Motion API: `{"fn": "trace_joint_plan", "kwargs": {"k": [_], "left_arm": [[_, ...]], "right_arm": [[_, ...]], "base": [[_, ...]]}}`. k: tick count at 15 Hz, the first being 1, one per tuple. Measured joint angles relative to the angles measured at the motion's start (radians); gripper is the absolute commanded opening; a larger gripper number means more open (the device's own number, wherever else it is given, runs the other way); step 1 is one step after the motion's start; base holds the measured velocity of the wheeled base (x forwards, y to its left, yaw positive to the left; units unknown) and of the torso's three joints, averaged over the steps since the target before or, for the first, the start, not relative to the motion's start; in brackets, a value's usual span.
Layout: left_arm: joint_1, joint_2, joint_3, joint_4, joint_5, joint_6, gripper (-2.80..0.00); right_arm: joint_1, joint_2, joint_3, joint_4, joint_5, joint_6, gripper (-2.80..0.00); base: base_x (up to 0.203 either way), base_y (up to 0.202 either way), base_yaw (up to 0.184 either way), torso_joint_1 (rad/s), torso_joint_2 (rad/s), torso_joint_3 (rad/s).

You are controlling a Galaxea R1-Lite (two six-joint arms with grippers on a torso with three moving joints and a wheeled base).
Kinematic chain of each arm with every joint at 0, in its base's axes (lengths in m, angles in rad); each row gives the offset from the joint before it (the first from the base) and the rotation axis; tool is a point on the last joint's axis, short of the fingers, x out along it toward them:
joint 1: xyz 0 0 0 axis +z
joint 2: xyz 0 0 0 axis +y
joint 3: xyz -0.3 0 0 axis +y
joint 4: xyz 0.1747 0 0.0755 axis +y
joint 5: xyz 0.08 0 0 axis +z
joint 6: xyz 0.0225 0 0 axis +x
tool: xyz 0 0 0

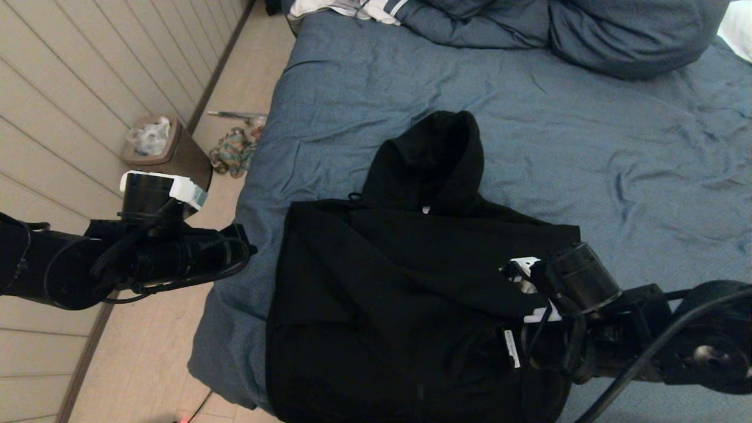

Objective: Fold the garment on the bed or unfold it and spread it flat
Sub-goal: Fold the black sweatshirt

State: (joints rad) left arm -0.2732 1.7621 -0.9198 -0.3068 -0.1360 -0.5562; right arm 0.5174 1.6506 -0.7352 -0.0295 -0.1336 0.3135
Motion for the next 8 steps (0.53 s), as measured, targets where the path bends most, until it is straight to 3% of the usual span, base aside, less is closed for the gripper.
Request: {"fn": "trace_joint_plan", "kwargs": {"k": [7,8], "left_arm": [[0.000,0.004,0.001,0.001,0.000,0.000,-2.80],[-0.001,0.004,0.002,0.001,0.000,0.000,-2.80]], "right_arm": [[0.005,0.115,0.028,-0.054,0.001,0.011,0.00],[0.006,0.125,0.034,-0.083,0.000,0.011,-2.80]], "base": [[0.000,0.000,0.000,0.000,0.00,0.000],[0.000,0.000,0.000,0.000,0.00,0.000]]}}
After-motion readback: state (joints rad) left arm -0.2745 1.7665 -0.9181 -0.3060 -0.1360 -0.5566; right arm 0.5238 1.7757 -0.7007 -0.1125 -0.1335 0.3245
